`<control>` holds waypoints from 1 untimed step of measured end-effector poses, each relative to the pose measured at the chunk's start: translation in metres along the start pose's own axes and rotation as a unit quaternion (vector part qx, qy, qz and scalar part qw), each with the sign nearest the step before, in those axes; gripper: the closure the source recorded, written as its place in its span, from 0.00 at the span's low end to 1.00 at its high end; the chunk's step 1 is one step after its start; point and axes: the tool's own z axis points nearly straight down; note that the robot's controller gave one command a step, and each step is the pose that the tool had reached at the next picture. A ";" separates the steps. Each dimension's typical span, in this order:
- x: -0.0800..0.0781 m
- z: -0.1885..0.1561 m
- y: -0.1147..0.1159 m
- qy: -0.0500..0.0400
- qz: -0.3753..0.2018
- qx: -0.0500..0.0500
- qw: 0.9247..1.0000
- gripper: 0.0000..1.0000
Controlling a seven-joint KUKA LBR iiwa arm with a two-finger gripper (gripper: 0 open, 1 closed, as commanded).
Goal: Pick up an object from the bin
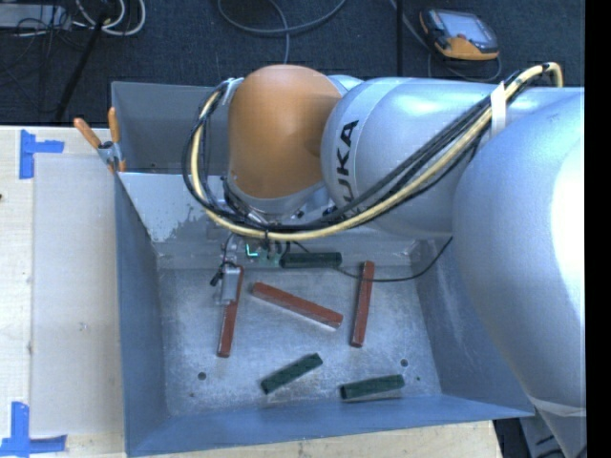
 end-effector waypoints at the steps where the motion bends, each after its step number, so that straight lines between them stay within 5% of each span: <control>1: 0.023 0.110 -0.017 -0.001 -0.230 0.000 0.973 0.00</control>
Offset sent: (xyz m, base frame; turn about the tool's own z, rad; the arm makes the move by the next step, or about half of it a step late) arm -0.0230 -0.0176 -0.1088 -0.4650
